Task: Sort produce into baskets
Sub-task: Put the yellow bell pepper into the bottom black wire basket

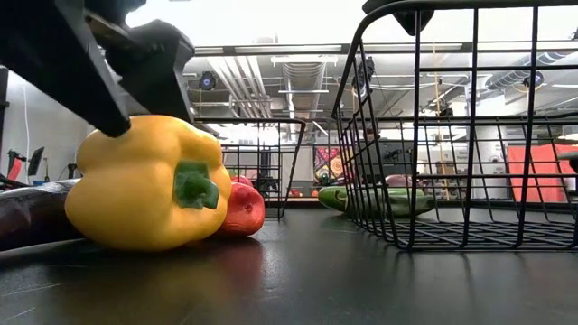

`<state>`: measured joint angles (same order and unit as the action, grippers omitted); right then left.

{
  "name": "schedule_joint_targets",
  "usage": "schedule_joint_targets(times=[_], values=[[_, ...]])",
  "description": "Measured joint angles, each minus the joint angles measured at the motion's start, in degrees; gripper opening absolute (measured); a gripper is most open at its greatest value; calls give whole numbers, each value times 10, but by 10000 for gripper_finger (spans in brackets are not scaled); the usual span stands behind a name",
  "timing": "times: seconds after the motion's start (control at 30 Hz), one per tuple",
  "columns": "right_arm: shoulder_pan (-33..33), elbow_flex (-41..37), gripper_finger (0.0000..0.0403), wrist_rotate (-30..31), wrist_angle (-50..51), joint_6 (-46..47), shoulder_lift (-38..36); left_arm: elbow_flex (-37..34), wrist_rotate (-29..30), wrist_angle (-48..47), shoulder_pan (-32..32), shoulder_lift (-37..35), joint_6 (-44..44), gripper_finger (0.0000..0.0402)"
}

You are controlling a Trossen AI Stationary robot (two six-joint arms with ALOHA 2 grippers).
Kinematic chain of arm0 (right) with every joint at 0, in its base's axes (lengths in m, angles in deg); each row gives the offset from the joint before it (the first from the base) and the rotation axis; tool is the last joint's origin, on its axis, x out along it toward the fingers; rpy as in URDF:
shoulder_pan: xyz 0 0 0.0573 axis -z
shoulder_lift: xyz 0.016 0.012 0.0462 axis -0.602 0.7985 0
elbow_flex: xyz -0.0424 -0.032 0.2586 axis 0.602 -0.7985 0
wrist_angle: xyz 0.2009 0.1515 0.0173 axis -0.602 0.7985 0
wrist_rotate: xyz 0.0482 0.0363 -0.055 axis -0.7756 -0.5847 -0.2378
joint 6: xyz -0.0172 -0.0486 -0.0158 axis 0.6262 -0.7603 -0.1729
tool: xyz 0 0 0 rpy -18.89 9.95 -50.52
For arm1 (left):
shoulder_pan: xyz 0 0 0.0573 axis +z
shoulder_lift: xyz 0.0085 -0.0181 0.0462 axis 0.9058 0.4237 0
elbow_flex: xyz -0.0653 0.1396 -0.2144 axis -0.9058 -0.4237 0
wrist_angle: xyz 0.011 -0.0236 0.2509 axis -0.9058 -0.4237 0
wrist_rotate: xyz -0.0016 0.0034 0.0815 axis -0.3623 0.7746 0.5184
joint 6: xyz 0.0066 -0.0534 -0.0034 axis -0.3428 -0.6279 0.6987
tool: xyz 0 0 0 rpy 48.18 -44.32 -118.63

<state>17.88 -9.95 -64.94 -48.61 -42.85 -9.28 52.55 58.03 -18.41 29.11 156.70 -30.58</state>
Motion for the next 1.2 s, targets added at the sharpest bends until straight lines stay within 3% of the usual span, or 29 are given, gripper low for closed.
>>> schedule_joint_targets(times=[0.27,0.8,1.2], values=[[0,0,91,0,0,3,0,-55,-23,78,4,0,-6,373],[0,0,91,0,0,8,0,-65,-23,82,5,-1,-15,298],[0,0,91,1,-2,-20,0,-54,97,76,-13,-61,41,295]])
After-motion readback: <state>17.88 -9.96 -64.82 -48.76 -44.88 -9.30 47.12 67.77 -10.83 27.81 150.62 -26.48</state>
